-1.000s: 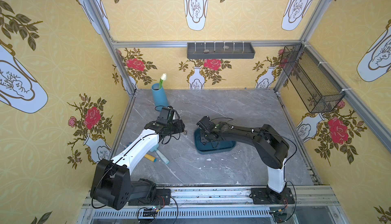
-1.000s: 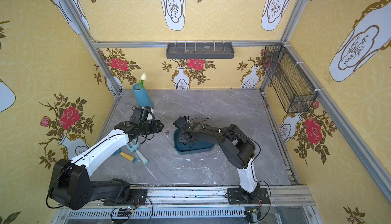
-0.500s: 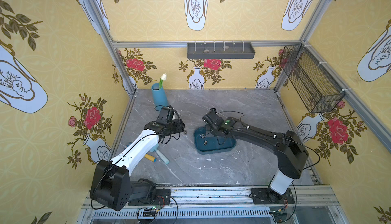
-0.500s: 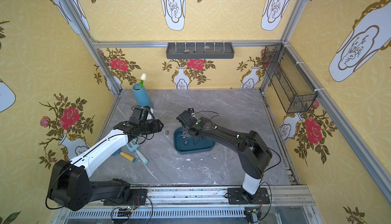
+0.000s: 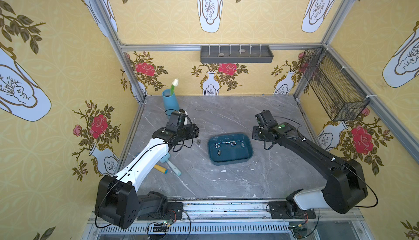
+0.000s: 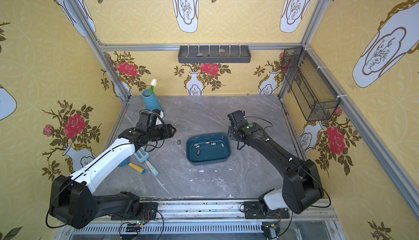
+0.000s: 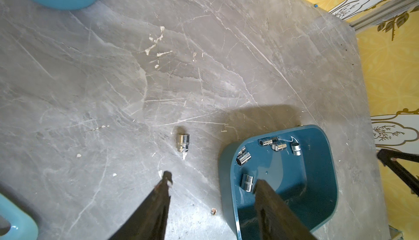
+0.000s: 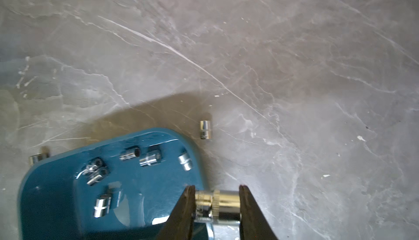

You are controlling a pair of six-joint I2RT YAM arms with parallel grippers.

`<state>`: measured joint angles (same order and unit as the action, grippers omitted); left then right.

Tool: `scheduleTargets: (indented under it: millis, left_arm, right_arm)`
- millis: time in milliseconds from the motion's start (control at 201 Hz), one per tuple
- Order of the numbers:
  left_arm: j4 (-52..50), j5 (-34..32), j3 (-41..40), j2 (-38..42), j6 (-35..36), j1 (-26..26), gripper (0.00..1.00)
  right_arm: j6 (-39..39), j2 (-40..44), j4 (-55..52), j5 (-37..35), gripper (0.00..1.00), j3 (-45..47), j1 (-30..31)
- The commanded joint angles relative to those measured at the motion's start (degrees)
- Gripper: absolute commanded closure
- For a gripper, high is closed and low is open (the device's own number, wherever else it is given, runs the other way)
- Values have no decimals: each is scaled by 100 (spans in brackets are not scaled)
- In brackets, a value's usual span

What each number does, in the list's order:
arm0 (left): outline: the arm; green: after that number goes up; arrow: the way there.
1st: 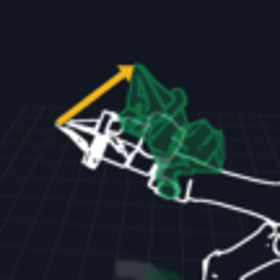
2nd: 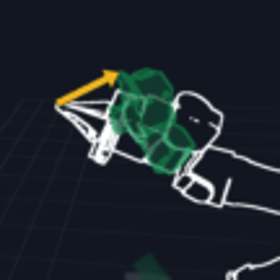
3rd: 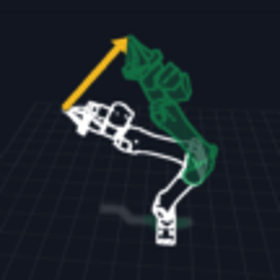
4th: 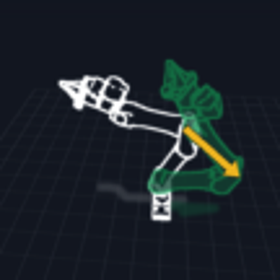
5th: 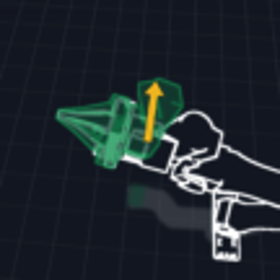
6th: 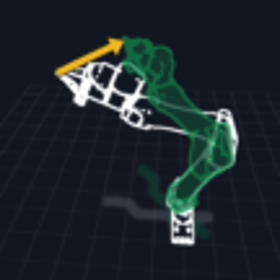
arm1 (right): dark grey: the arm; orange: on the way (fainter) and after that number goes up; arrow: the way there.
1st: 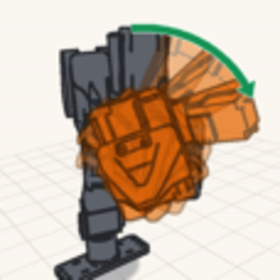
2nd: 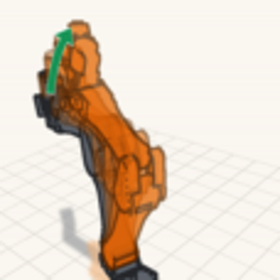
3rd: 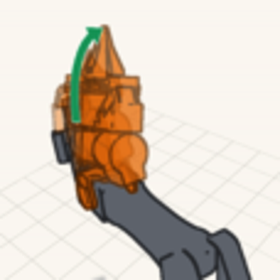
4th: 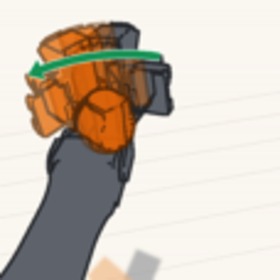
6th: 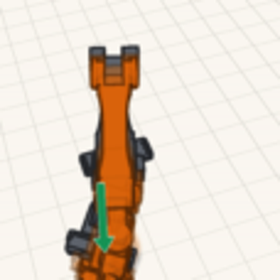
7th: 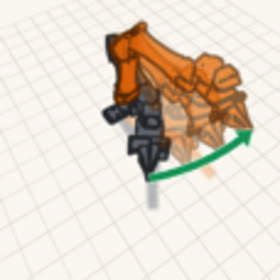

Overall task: Take out the socket from the storage box
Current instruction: Place the socket head at the center of the board.

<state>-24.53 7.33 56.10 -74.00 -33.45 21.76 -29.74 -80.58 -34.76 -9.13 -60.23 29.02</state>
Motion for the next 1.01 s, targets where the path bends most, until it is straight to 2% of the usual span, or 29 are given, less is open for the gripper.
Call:
scheduleTargets:
  millis: [0, 259, 652, 1006]
  left_arm:
    - [-43, 75, 23, -2, 22, 12, 36]
    - [-60, 61, 42, -63, 29, 39, 36]
    - [-101, 108, 76, -140, 14, 47, 36]
    - [-120, 93, 51, -121, 10, 50, 36]
  right_arm:
    - [243, 9, 270, 536, 66, 288, -439]
    - [360, -666, 763, 845, 66, 625, -869]
    - [246, -1417, 983, 877, 65, 620, -923]
    - [252, -1635, 980, 872, 63, 532, -939]
